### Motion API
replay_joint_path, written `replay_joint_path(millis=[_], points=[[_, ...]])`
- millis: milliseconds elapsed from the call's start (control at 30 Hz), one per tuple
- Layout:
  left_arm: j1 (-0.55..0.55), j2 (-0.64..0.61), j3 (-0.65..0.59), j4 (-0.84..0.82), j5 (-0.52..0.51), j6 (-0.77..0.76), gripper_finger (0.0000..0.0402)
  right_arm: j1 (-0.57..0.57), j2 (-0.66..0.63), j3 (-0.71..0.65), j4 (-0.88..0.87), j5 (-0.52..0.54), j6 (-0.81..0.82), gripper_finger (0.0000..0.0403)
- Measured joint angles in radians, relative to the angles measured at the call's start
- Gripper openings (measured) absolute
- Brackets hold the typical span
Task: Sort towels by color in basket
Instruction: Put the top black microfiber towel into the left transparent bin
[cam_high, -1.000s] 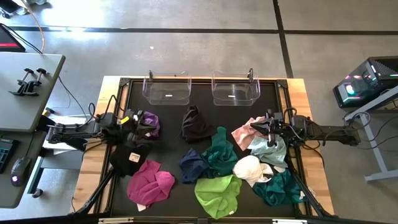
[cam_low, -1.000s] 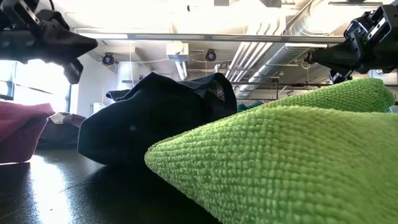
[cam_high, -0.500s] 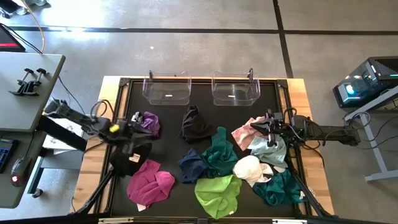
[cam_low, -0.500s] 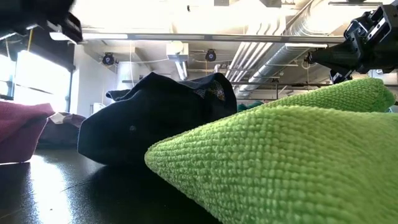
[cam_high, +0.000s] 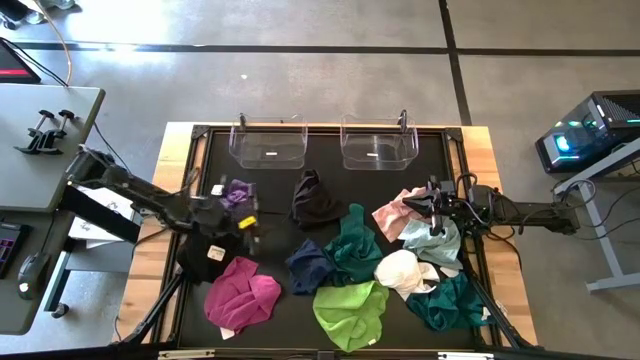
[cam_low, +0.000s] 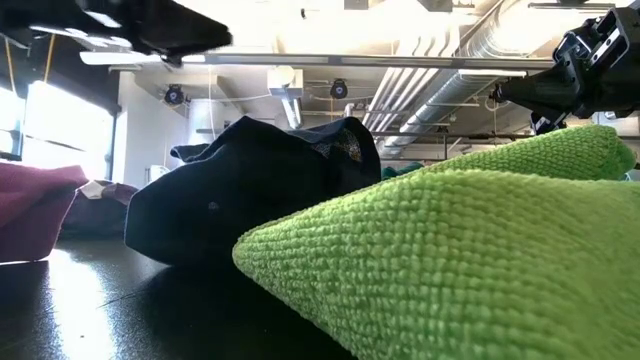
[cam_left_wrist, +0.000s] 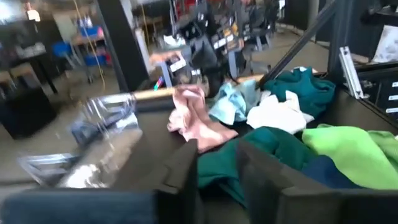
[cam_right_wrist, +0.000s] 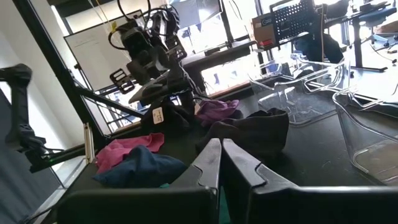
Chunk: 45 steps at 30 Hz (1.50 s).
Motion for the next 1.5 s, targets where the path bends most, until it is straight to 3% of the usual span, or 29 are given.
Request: replay_joint_path(millis=[133, 400, 600, 767, 967, 1067, 1200, 1367, 1500], points=[[0.058, 0.147, 0.079, 0.000, 0.069, -0.032, 0.0175, 0.000, 0.000, 0.000, 0.000, 0.000, 0.000, 0.0002], [0.224, 0.425, 0.195, -0.013, 0.046, -0.081, 0.0266, 0.000, 0.000, 0.000, 0.000, 0.000, 0.000, 0.0002], [0.349, 0.545, 0.252, -0.142, 0.088, -0.246, 0.0278, 0.000, 0.000, 0.000, 0.000, 0.000, 0.000, 0.0002], [0.408, 0.654, 0.263, -0.145, 0.205, -0.248, 0.0278, 0.000, 0.000, 0.000, 0.000, 0.000, 0.000, 0.0002], [0.411, 0.772, 0.269, -0.112, 0.205, -0.235, 0.0276, 0.000, 0.000, 0.000, 0.000, 0.000, 0.000, 0.0002], [0.394, 0.815, 0.270, -0.089, 0.193, -0.235, 0.0260, 0.000, 0.000, 0.000, 0.000, 0.000, 0.000, 0.0002], [0.361, 0.844, 0.271, -0.050, 0.151, -0.245, 0.0208, 0.000, 0.000, 0.000, 0.000, 0.000, 0.000, 0.0002], [0.337, 0.804, 0.269, -0.067, 0.149, -0.252, 0.0105, 0.000, 0.000, 0.000, 0.000, 0.000, 0.000, 0.0002], [0.298, 0.690, 0.263, -0.139, 0.157, -0.248, 0.0017, 0.000, 0.000, 0.000, 0.000, 0.000, 0.000, 0.0002]])
